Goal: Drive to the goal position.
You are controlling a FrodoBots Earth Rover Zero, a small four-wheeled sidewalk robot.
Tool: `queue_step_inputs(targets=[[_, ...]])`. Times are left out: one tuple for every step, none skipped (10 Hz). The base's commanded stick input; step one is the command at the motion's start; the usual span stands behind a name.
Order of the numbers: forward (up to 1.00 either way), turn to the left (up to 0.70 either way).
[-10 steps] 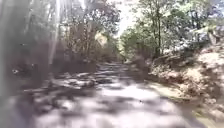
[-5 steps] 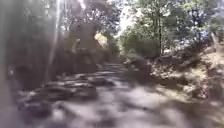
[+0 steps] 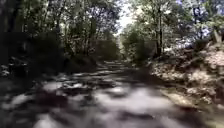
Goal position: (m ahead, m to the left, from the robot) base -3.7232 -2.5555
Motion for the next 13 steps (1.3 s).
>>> queue_step_inputs(targets=[[0.45,0.00],[0.45,0.00],[0.45,0.00],[0.45,0.00],[0.45,0.00],[0.45,0.00],[0.45,0.00],[0.45,0.00],[0.45,0.00],[0.45,0.00],[0.45,0.00],[0.45,0.00],[0.45,0.03]])
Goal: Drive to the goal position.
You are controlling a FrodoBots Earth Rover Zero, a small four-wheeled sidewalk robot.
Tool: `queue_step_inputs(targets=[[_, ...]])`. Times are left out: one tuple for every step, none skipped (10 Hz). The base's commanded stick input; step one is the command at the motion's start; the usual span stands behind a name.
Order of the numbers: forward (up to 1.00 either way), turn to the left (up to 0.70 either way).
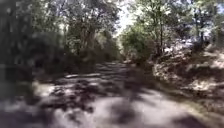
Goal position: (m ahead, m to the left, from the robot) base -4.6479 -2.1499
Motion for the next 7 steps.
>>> queue_step_inputs(targets=[[0.45,0.11],[0.45,0.19],[0.45,0.27],[0.45,0.27],[0.45,0.18],[0.45,0.04],[0.45,0.00]])
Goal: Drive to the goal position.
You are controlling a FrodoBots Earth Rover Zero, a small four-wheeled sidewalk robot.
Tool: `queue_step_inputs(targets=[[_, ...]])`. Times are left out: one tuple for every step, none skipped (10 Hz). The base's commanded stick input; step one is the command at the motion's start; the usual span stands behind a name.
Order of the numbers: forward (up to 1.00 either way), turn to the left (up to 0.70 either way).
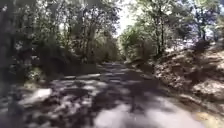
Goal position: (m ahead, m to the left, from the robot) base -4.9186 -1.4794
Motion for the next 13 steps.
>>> queue_step_inputs(targets=[[0.45,0.00],[0.45,0.00],[0.45,0.00],[0.45,0.00],[0.45,0.00],[0.45,0.00],[0.45,0.00],[0.45,0.00],[0.45,0.00],[0.45,0.00],[0.45,-0.06],[0.45,-0.27],[0.45,-0.27]])
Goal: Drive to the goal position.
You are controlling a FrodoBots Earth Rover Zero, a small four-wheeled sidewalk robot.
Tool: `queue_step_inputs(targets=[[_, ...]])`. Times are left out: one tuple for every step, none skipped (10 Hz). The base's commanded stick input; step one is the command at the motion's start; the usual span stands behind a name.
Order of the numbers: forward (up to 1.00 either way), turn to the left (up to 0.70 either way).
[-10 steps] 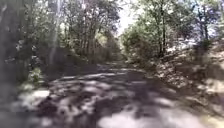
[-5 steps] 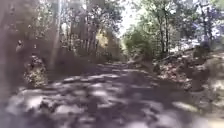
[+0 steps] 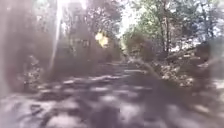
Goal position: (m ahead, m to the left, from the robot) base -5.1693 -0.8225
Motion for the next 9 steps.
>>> queue_step_inputs(targets=[[0.45,-0.27],[0.45,-0.27],[0.45,-0.27],[0.45,-0.27],[0.45,-0.27],[0.45,-0.27],[0.45,-0.27],[0.45,-0.27],[0.45,-0.27]])
